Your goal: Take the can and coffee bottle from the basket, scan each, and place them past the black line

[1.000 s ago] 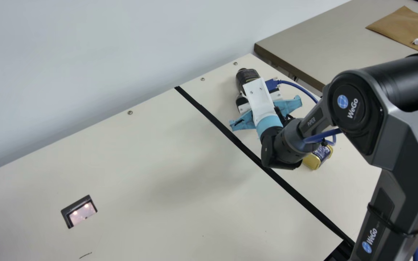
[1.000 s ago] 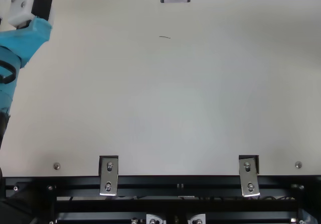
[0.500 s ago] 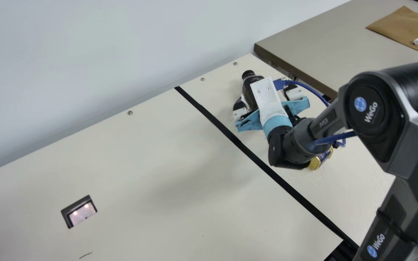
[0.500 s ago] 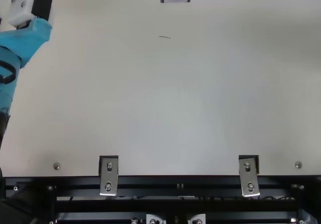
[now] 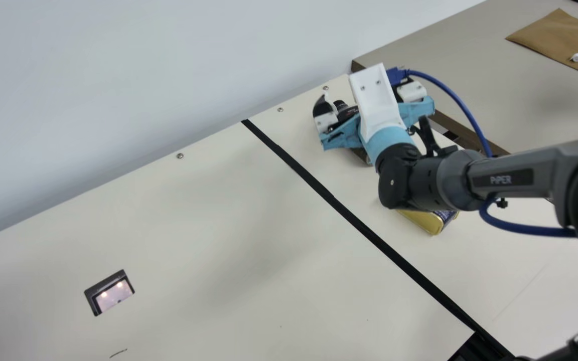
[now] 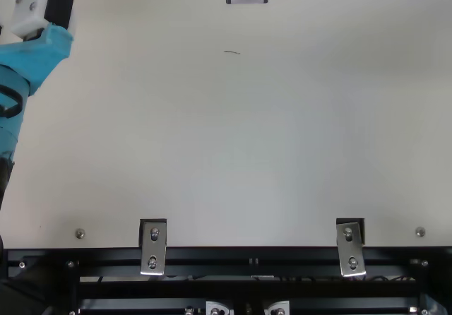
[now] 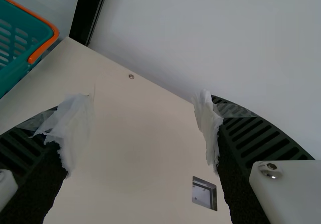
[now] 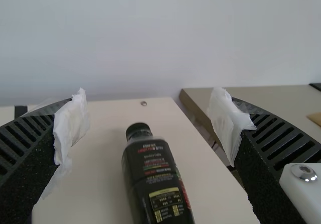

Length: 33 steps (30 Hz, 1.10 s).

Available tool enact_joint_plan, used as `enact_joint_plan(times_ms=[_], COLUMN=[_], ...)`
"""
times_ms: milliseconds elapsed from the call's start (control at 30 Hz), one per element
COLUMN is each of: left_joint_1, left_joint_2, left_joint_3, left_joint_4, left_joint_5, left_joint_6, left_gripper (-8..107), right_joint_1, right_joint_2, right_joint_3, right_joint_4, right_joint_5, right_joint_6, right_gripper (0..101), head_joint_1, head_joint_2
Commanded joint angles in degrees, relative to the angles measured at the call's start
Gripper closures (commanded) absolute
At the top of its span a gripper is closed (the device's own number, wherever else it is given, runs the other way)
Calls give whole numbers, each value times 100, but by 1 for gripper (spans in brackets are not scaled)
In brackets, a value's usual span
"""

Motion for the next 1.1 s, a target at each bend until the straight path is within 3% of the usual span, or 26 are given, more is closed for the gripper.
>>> enact_joint_plan(times_ms=[0,267,633,1067], left_joint_1=[0,0,0,0], left_joint_2=[0,0,0,0], left_joint_3=[0,0,0,0], left_joint_4=[0,0,0,0], left_joint_5=[0,0,0,0], left_joint_6=[0,0,0,0], left_gripper=[9,9,9,9], right_joint_1=[37,280,642,1181], right_joint_2=[-257,-871,-1475,-1939], right_joint_3=[-91,-390,-671,-905], right_joint_4=[31,24,-295,-1007], right_joint_5=[359,1293,2585,3560], right_joint_6=[-18,-62,361,1268], right_gripper=[0,0,0,0], head_joint_1=[-221,-236,-314,-426], head_joint_2=[-126,93,1301,2146])
